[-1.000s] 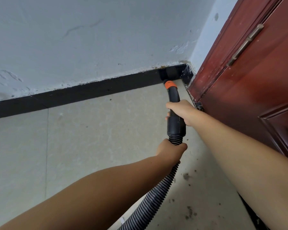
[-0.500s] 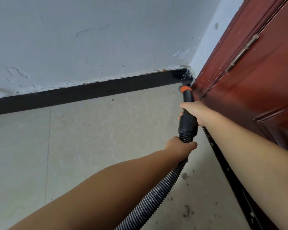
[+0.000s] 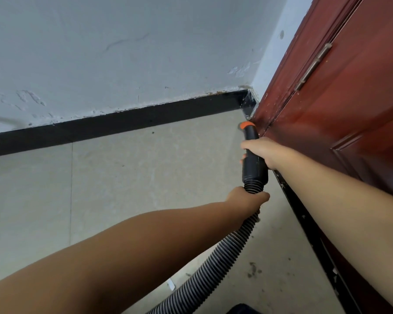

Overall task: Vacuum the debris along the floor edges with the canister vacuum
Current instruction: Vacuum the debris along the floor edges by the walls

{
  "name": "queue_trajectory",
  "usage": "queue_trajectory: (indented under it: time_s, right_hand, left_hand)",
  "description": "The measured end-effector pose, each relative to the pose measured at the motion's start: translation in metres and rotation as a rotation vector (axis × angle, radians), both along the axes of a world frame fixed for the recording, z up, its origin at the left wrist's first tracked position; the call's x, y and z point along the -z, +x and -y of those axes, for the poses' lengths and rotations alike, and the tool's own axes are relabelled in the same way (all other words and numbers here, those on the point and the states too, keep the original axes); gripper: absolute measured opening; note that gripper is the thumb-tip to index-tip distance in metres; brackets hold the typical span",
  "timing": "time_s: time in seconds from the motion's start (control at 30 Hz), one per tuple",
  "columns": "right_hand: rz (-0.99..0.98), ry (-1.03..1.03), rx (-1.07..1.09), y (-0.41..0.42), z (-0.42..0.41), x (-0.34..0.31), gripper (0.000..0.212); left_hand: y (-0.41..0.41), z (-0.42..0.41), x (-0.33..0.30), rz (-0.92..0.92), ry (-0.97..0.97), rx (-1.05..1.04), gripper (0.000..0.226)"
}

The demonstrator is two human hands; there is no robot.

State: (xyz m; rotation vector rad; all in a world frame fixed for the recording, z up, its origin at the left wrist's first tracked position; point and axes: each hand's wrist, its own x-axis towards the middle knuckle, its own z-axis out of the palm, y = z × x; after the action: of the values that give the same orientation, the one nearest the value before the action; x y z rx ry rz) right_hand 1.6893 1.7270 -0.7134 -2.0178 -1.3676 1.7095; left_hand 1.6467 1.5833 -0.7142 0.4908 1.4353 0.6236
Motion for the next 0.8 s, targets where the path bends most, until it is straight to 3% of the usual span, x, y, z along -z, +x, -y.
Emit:
queue_trajectory:
  time_s: [0.2,0.57,0.8]
  right_hand:
    - [0.063,-0.042,-0.304,-0.02,0.035,-0.004,0.011]
    - [0.191,0.009,-0.093,0.057,0.045,0.001,0.01]
    - [0.046,-0.02,0.005,0.039,0.024,0.006,0.011]
  left_hand:
    - [0.013,0.035,-0.001,0.091,-0.059,-0.071,0.02]
    - [0.059,0.046,-0.006,0.132,-0.034,0.13,0.019]
    - [0.033,0.028,-0.004,0.003,-0.002,0.09,0.022]
